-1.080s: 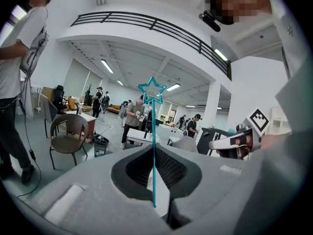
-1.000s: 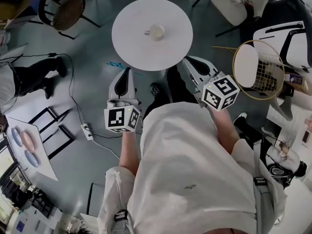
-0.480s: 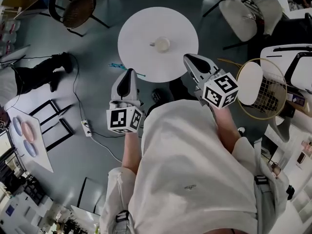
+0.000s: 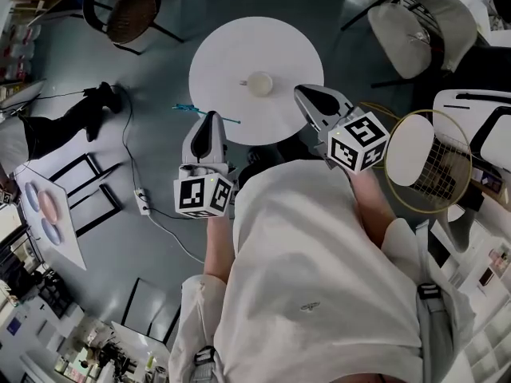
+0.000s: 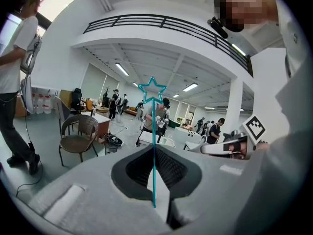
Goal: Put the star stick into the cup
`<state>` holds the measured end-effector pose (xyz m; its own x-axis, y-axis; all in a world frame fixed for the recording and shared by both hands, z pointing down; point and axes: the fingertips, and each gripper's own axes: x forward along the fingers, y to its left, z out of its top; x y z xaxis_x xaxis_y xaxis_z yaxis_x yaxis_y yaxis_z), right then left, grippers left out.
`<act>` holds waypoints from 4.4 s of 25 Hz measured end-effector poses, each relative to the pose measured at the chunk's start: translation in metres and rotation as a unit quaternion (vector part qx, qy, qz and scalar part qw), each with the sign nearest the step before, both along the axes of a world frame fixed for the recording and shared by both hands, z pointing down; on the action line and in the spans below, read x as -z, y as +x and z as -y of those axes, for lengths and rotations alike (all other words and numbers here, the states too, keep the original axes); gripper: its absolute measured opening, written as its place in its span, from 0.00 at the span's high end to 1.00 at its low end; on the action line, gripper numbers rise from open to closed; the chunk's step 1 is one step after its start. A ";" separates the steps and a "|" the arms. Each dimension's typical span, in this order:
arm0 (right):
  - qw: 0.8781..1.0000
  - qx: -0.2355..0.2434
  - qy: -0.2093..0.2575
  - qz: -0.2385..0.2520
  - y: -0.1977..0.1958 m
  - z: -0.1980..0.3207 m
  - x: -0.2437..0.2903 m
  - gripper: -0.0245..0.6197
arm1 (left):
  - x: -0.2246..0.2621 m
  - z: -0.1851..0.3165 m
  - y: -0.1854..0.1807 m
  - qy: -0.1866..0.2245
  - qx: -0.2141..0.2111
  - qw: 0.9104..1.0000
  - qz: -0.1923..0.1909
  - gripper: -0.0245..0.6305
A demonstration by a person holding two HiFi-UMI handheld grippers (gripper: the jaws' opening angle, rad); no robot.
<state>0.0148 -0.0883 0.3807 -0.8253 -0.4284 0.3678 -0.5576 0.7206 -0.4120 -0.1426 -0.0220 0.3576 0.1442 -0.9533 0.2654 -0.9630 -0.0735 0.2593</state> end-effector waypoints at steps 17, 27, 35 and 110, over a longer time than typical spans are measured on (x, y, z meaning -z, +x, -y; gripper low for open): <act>0.998 0.043 -0.037 -0.002 -0.009 0.028 -0.033 0.95 | -0.016 0.035 0.005 -0.010 0.040 0.999 -0.003 0.94; 0.999 0.010 -0.038 -0.031 -0.008 0.034 -0.038 0.95 | -0.035 0.078 -0.003 -0.006 0.001 1.000 -0.025 0.94; 0.997 -0.014 -0.051 -0.048 -0.006 0.037 -0.049 0.95 | -0.057 0.102 -0.002 -0.013 -0.025 0.999 -0.043 0.94; 0.988 -0.040 -0.114 -0.091 0.017 0.012 -0.107 0.95 | -0.248 0.111 0.024 -0.149 -0.050 0.986 -0.056 0.93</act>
